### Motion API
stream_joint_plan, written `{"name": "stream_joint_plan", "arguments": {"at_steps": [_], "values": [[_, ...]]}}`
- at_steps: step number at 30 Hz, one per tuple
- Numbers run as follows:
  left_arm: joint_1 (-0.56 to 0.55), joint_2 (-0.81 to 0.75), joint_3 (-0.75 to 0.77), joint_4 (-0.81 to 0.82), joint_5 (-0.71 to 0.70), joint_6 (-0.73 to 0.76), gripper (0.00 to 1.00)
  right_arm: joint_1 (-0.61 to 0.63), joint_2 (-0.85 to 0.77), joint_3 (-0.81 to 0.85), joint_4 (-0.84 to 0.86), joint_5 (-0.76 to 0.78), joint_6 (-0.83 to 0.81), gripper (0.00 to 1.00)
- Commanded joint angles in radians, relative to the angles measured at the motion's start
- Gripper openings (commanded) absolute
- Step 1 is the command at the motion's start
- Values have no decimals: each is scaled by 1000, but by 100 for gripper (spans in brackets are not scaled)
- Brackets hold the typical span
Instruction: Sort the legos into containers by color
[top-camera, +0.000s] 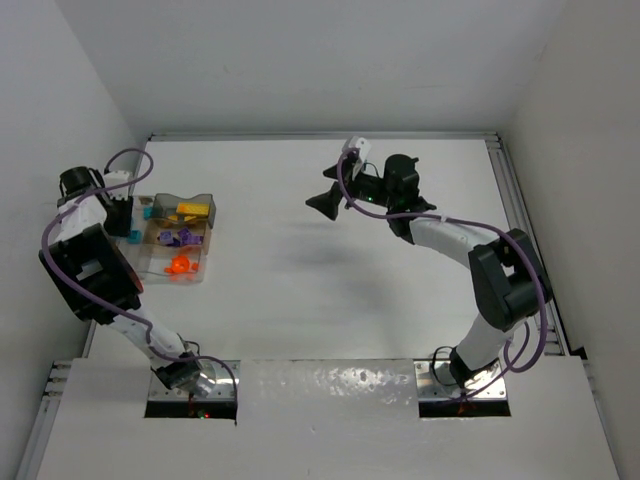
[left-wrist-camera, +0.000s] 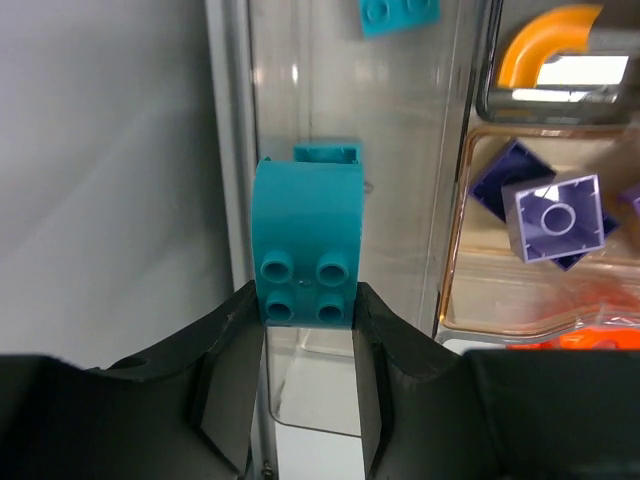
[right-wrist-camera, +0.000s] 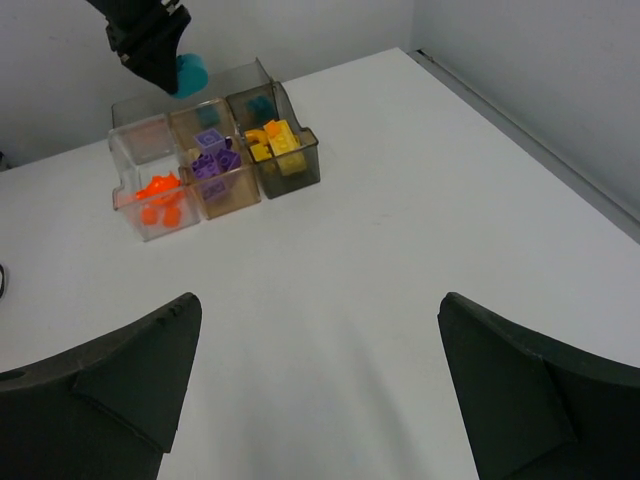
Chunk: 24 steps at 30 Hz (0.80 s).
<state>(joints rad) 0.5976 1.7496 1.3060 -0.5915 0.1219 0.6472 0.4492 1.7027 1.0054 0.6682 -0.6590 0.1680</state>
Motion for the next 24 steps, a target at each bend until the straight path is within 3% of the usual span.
{"name": "stream_joint_plan", "arguments": {"at_steps": [1, 2, 5, 8, 15, 20, 23, 24], "values": [[13, -9, -16, 42, -19, 26, 0, 6, 2, 62, -33, -36, -38, 99], [11, -13, -19, 48, -15, 32, 1, 8, 2, 68, -35, -34, -38, 99], [11, -19, -34, 52, -1, 55, 29, 14, 2, 75, -33, -33, -35, 99], [13, -35, -31, 41, 28, 69, 41, 19, 2, 78, -36, -31, -36, 99], [11, -73, 21, 18, 70, 66, 54, 19, -5, 81, -76, -22, -53, 99], [5, -97, 67, 10, 93, 48, 55, 19, -6, 94, -110, 15, -53, 99], [-15, -125, 93, 16, 110, 29, 54, 17, 20, 162, -231, 108, -30, 81], [-24, -134, 102, 9, 114, 25, 54, 17, 32, 195, -281, 164, -32, 56]]}}
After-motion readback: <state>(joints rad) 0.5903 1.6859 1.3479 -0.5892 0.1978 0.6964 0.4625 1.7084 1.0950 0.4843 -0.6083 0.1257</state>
